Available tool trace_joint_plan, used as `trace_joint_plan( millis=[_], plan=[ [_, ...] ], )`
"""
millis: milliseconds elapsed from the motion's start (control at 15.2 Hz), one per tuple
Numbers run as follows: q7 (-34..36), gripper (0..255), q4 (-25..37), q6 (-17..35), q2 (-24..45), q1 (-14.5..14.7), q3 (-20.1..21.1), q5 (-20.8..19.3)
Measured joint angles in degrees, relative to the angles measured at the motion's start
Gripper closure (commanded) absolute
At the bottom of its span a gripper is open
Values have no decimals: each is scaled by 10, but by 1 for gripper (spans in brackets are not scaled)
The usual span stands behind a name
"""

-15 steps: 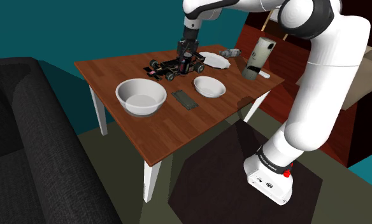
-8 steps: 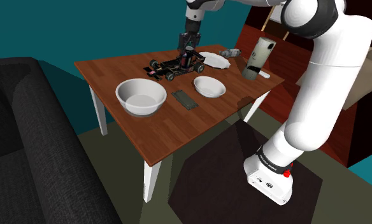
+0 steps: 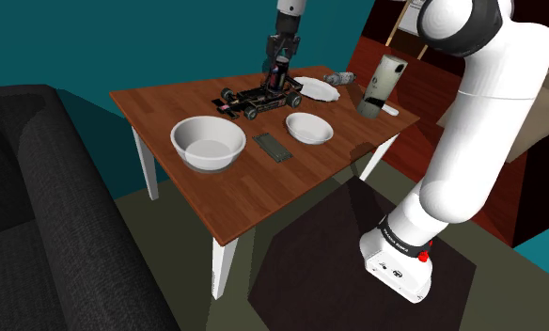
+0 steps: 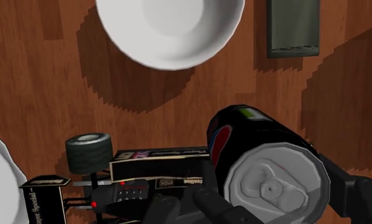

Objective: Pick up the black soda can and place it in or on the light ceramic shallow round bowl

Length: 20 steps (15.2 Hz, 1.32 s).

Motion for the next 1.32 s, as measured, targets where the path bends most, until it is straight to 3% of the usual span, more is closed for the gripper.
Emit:
trace_joint_plan(
  millis=[330, 924, 1320],
  plan=[
    [34, 255, -20, -3, -24, 24, 11, -4],
    [146, 255, -65, -1, -68, 95, 52, -13],
    [223, 255, -58, -11, -72, 142, 82, -16]
  ],
)
